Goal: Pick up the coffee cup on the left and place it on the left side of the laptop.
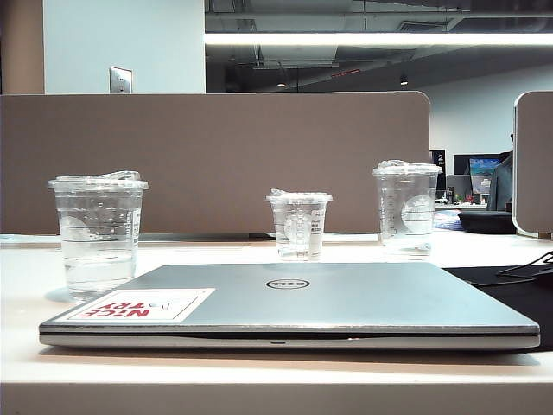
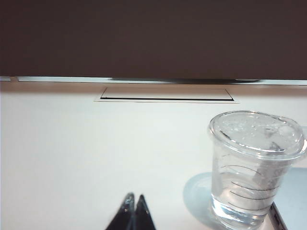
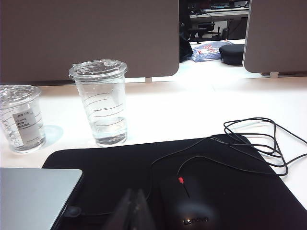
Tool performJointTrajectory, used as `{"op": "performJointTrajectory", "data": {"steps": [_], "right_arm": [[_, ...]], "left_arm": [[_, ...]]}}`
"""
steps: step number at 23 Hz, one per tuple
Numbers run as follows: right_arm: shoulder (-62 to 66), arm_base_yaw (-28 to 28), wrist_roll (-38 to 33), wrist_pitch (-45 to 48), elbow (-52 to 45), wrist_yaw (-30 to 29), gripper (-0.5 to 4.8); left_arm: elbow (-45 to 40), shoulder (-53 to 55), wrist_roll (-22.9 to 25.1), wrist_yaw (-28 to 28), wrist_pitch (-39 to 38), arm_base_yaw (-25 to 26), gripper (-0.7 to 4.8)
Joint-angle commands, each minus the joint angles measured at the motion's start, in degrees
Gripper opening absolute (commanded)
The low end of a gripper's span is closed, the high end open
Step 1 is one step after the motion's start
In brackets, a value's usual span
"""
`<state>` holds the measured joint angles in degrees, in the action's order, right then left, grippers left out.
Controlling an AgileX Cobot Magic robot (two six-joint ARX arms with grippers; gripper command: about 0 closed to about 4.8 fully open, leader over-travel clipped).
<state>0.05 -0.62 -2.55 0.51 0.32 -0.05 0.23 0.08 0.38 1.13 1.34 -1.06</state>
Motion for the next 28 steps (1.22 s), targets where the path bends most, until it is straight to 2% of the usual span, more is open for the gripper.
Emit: {"op": "performJointTrajectory", "data": {"steps": [1,5,28], "right_arm": [[-0.09,-0.02,0.00,0.96,-0.24,0.09,-0.04],[-0.09,-0.02,0.00,0.96,-0.24,0.09,-0.04],[-0.09,-0.02,0.00,0.96,-0.24,0.09,-0.04]], "left_arm": [[0.17,-0.02,0.26,0.42,0.61,-0.09,-0.05],[0.20,-0.02,0.02,-2.67,1.66,-0.11,-0.06],[0.20,0.00,-0.63,-2.43,2.29,-0.11,-0.05]]}}
